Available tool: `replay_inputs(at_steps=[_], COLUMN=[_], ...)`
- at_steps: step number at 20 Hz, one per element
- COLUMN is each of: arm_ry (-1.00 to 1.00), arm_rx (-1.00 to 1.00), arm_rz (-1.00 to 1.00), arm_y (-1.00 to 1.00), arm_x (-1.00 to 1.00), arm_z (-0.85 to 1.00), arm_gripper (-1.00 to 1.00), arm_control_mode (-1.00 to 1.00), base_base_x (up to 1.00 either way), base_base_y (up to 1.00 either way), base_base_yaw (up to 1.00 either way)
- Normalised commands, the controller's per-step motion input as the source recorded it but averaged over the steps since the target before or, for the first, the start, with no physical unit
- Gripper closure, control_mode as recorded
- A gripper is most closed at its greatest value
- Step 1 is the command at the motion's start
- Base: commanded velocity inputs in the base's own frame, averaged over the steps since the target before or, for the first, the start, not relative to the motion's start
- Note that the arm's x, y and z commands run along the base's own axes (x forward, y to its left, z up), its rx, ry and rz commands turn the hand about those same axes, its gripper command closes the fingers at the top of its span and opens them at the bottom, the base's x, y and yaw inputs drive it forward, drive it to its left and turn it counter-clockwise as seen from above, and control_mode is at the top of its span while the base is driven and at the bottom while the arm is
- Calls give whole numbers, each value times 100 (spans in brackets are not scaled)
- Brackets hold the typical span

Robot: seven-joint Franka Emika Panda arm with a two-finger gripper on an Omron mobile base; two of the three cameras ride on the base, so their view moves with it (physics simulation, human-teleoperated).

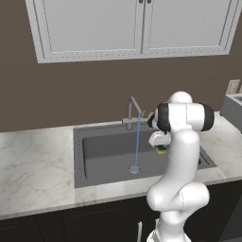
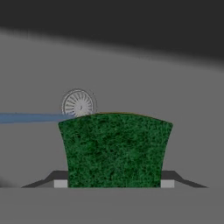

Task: Soak the sponge with water for a few seconds and then drop it inside the sink.

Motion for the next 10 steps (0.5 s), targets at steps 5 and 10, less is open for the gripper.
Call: replay_inputs(at_steps=[5,10], arm_ry=[0,0], arm_rx=[-2,-2], arm_rz=[-7,-3], arm_y=[0,0], arm_x=[0,4], arm_z=[-14,-31], arm_gripper=[100,100], arm_control_mode=[-100,-100], base_base_x=[0,0], base_base_y=[0,0], base_base_yaw=[0,0])
